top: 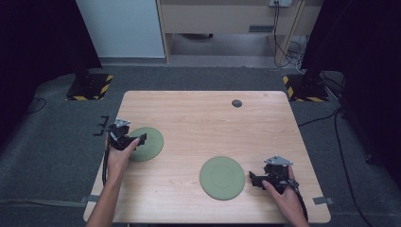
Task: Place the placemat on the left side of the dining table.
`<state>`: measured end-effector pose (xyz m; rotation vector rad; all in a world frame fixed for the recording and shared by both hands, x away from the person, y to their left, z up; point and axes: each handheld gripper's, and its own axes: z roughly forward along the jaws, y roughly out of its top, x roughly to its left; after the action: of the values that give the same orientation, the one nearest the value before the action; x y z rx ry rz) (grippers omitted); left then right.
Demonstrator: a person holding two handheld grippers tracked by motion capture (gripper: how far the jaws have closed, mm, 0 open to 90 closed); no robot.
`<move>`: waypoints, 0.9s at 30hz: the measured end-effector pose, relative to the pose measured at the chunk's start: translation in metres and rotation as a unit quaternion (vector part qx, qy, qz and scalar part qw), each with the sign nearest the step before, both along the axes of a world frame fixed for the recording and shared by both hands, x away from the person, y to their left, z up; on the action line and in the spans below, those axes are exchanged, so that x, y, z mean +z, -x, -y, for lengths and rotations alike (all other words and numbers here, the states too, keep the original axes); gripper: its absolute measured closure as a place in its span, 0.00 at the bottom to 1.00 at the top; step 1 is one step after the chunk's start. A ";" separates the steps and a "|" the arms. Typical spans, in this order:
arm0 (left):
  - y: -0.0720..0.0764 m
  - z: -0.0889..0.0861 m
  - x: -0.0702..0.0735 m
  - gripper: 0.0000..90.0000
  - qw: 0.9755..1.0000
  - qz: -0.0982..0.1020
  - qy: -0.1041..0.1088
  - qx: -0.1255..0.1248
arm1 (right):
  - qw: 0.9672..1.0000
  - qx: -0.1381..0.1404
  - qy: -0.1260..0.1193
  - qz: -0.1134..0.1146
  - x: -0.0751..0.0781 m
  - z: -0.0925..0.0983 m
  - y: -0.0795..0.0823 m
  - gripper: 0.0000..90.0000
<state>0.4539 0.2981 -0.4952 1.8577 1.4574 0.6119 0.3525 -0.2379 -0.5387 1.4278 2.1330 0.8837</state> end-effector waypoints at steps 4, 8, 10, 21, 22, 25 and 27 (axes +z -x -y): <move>0.001 0.010 0.003 0.06 1.000 0.007 0.000 -0.006 | 1.000 0.000 0.000 0.000 0.000 0.000 0.000 0.01; 0.003 0.019 0.008 0.06 1.000 0.017 -0.002 -0.013 | 1.000 0.000 0.000 0.000 0.000 0.000 0.000 0.01; 0.004 0.025 0.010 0.06 1.000 0.022 -0.002 -0.020 | 1.000 0.001 0.000 0.000 0.000 0.000 0.000 0.01; 0.015 0.060 0.015 0.06 0.997 0.039 -0.001 -0.061 | 1.000 0.002 -0.001 0.000 0.000 0.000 0.000 0.01; 0.015 0.062 0.015 0.06 0.997 0.038 -0.001 -0.064 | 1.000 0.002 -0.001 0.000 0.000 0.000 0.000 0.01; 0.019 0.070 0.016 0.06 0.996 0.040 -0.001 -0.078 | 1.000 0.002 -0.001 0.000 0.000 0.000 0.000 0.01; 0.021 0.074 0.017 0.06 0.996 0.042 0.000 -0.084 | 1.000 0.002 -0.001 0.000 0.000 0.000 0.000 0.01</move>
<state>0.4326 0.2240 -0.4784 1.9080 1.2318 0.6002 0.3525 -0.2377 -0.5387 1.4238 2.1364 0.8872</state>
